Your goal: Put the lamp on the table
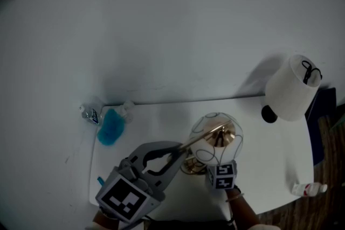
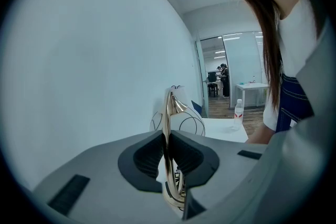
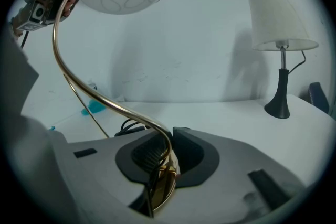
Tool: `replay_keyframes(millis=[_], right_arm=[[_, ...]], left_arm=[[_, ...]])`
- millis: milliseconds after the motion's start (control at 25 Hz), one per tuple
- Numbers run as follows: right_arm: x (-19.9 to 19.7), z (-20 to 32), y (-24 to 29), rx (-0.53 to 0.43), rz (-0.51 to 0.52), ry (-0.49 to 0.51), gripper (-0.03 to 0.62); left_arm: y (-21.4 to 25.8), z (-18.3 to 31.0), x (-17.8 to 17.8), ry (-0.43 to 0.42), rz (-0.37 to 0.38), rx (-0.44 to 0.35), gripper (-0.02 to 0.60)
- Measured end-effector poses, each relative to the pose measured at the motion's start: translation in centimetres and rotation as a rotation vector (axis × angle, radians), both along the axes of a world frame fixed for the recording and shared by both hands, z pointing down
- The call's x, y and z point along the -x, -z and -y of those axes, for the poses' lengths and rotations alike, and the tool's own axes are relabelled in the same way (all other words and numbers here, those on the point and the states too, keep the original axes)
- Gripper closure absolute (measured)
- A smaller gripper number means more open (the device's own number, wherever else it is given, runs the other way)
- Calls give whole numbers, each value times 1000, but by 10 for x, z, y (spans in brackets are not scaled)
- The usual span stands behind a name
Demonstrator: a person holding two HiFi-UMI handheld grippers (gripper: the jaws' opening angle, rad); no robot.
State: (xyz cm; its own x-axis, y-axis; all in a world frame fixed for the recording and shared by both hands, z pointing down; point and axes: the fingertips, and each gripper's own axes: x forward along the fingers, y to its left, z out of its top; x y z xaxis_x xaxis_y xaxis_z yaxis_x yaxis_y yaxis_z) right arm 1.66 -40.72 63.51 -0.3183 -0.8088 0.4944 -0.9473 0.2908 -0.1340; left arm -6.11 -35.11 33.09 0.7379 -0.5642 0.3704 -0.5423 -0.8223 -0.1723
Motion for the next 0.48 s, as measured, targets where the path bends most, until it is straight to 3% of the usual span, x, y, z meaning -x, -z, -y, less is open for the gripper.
replay_keyframes(millis=[480], right_arm=[[-2, -3, 3, -4, 8, 4, 522]], left_arm=[[-2, 0, 1, -2, 9, 5, 540]])
